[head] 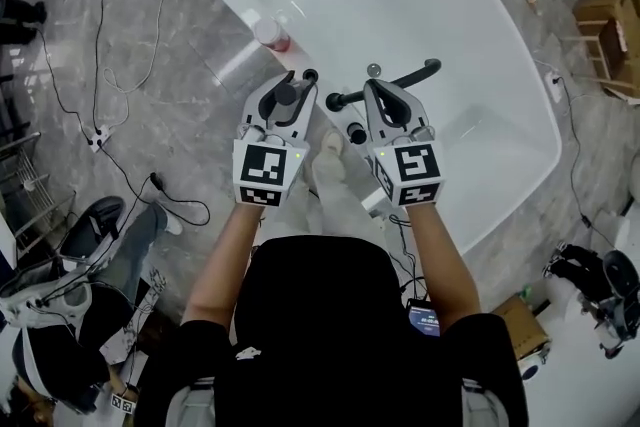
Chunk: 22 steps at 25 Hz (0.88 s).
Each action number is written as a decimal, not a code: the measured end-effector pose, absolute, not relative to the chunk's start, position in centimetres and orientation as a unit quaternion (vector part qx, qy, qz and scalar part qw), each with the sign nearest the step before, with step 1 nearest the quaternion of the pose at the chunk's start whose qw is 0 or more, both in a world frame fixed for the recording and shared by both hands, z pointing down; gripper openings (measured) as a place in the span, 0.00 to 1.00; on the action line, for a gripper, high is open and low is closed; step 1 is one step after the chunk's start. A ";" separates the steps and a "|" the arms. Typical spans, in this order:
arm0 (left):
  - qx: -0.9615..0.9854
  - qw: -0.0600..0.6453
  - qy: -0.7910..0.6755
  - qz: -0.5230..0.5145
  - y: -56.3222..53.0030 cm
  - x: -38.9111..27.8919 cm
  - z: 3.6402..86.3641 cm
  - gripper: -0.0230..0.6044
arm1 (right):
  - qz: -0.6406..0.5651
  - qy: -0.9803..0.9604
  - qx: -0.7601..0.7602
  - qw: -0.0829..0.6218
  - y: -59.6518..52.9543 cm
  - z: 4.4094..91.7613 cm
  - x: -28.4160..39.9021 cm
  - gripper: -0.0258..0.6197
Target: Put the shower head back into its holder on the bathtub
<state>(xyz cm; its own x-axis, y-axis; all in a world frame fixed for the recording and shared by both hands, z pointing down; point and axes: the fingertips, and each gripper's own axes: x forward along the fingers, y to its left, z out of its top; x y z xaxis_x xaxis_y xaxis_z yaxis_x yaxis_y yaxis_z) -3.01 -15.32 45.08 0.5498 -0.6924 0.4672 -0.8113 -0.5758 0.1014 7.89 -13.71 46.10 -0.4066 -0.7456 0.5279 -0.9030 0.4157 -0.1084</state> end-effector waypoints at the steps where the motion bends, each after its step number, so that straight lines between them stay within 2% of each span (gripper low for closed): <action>1: 0.866 0.157 -0.434 0.194 -15.3 -3.0 45.7 0.27 | 0.195 -0.815 0.505 0.206 -13.7 46.6 8.0 0.08; 22: 0.843 0.181 -0.440 0.250 -15.2 -1.0 57.6 0.27 | 0.243 -0.816 0.478 0.219 -11.6 55.3 9.2 0.08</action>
